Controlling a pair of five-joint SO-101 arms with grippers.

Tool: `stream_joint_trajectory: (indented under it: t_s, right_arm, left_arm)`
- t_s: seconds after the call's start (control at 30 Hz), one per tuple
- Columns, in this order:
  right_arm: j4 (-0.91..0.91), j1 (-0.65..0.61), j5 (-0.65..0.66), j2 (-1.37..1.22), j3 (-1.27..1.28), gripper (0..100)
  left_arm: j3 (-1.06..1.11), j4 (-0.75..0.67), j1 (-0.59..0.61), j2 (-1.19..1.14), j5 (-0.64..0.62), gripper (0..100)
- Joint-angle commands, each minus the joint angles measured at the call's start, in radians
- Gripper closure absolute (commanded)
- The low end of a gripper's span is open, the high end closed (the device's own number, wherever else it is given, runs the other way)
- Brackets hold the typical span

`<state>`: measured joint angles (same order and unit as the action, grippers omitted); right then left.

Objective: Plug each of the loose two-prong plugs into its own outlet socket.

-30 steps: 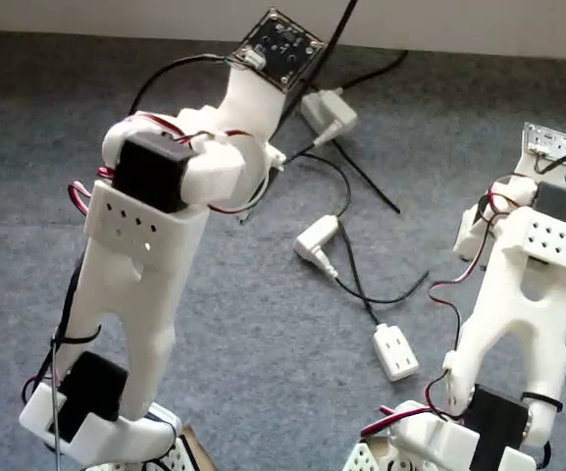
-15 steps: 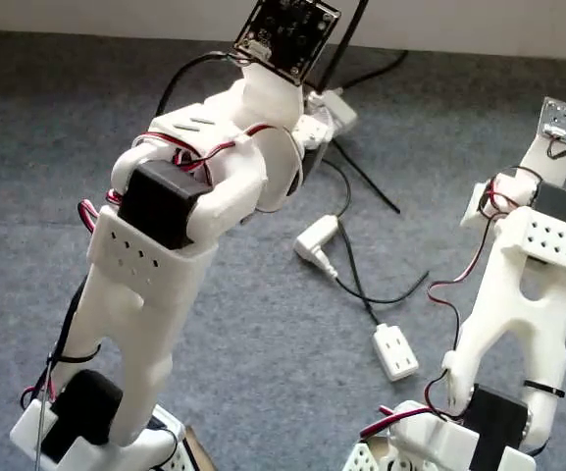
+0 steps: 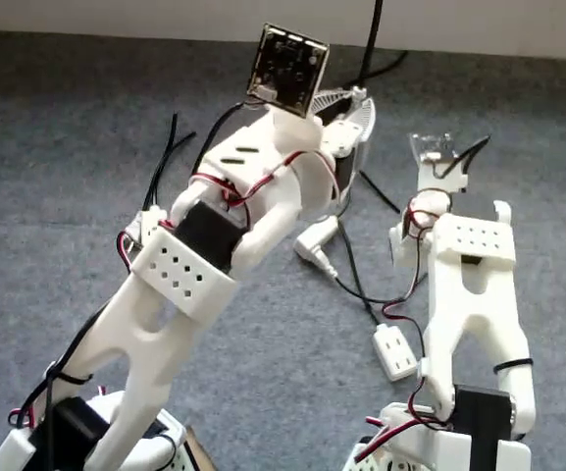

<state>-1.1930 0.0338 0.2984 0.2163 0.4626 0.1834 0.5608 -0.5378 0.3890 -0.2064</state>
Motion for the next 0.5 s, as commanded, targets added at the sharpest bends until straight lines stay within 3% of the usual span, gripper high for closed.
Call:
stream_joint_trajectory:
  t_s: [0.0, 0.13, 0.3, 0.47]
  right_arm:
    - [0.061, 0.022, 0.075, 0.016, 0.022, 99.1]
    - [0.039, 0.022, 0.109, 0.033, 0.038, 99.1]
    - [0.116, 0.016, -0.057, 0.263, 0.168, 99.1]
    - [0.148, -0.064, -0.192, 0.610, 0.346, 99.1]
  left_arm:
    - [0.073, -0.075, 0.018, 0.061, -0.008, 99]
    - [0.182, -0.077, 0.068, 0.087, -0.044, 99]
    - [0.312, -0.089, 0.117, 0.137, -0.264, 99]
    - [0.406, -0.287, 0.070, 0.171, -0.259, 99]
